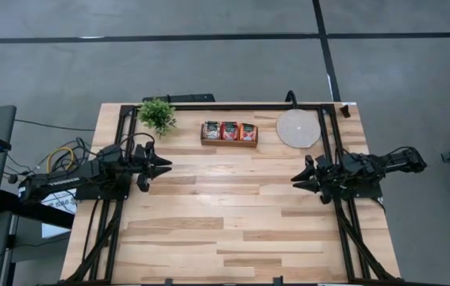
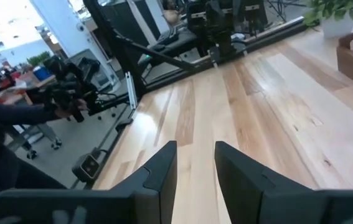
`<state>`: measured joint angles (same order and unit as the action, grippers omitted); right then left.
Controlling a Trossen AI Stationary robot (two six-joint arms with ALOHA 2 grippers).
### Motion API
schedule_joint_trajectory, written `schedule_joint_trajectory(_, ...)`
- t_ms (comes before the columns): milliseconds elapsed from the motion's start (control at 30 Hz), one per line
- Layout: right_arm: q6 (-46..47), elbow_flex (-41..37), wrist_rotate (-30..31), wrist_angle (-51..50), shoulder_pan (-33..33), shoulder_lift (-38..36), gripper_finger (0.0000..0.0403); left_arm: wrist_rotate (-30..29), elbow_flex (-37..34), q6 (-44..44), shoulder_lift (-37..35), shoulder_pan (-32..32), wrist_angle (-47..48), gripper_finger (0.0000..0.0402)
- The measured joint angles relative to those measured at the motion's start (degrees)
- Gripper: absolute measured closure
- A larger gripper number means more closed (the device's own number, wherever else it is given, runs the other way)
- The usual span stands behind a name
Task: Pick & Place Tea
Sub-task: Return to Home Position
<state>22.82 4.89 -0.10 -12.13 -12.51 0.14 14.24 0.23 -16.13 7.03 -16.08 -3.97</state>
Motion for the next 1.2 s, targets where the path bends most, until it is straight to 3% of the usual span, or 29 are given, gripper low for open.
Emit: schedule_joint_trajectory(1200, 2.7, 0.0, 0.0, 0.4, 0.0, 0.0, 0.0301, 0.0, 0.0, 0.0, 0.0, 0.0, 0.0, 0.0296)
